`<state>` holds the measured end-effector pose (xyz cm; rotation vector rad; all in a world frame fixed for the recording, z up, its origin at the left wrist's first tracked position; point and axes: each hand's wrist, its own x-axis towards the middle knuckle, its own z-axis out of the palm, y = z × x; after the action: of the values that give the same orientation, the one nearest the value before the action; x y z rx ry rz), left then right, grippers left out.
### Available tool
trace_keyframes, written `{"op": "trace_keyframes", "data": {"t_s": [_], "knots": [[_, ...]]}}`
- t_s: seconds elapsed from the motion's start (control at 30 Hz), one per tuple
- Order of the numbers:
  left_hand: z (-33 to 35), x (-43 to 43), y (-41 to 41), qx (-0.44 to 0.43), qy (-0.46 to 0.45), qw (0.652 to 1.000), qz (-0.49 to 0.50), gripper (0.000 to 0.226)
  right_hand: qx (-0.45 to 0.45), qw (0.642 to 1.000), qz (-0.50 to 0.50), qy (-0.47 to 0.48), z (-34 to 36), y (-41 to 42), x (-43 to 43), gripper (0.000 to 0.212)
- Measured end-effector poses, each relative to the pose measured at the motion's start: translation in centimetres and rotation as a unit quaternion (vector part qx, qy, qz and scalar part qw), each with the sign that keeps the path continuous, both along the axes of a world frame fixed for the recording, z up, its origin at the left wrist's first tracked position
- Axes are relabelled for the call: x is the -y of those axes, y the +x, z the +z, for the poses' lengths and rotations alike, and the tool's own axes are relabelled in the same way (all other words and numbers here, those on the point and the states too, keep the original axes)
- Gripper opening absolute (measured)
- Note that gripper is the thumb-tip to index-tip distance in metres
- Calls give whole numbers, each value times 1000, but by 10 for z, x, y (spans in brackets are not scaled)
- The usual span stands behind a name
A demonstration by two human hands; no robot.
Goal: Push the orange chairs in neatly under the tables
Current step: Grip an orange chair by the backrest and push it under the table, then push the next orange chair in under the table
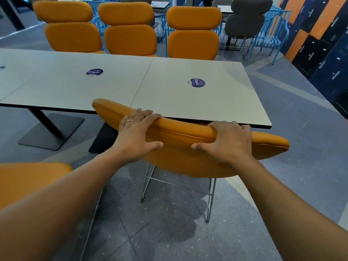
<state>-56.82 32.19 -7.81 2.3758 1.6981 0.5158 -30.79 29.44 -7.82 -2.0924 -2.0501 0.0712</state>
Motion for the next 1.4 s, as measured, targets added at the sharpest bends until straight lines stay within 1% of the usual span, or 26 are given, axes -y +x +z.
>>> {"op": "trace_keyframes", "data": {"t_s": [0.1, 0.23, 0.3, 0.33, 0.4, 0.47, 0.57, 0.67, 0.93, 1.07, 1.3, 1.4], "knots": [[9, 16, -11, 55, -3, 998, 15, 68, -81, 996, 31, 9, 7, -17, 6, 69], [15, 43, -35, 108, -21, 993, 48, 57, -143, 983, 85, 73, 16, -52, 22, 44], [15, 62, -54, 126, -35, 989, 65, 52, -169, 975, 129, 66, 20, -75, 33, 39], [15, 73, -65, 133, -42, 987, 74, 50, -179, 971, 156, 39, 21, -88, 39, 38], [14, 94, -85, 140, -57, 984, 91, 47, -173, 962, 202, -55, 18, -108, 49, 41], [12, 119, -110, 137, -69, 982, 114, 44, -155, 947, 244, -143, 10, -133, 61, 44], [7, 157, -145, 140, -79, 977, 138, 41, -136, 930, 275, -203, -5, -168, 79, 49], [2, 203, -185, 140, -79, 972, 169, 37, -113, 918, 294, -241, -19, -212, 101, 51], [-6, 323, -297, 183, -109, 946, 246, 31, -87, 891, 332, -296, -46, -333, 178, 52], [-14, 381, -360, 180, -113, 938, 275, 29, -91, 882, 344, -309, -53, -396, 221, 50], [-19, 444, -440, 167, -116, 927, 314, 28, -102, 882, 357, -291, -61, -472, 266, 54], [-14, 455, -475, 153, -111, 920, 343, 33, -117, 890, 350, -267, -56, -494, 269, 66]]}}
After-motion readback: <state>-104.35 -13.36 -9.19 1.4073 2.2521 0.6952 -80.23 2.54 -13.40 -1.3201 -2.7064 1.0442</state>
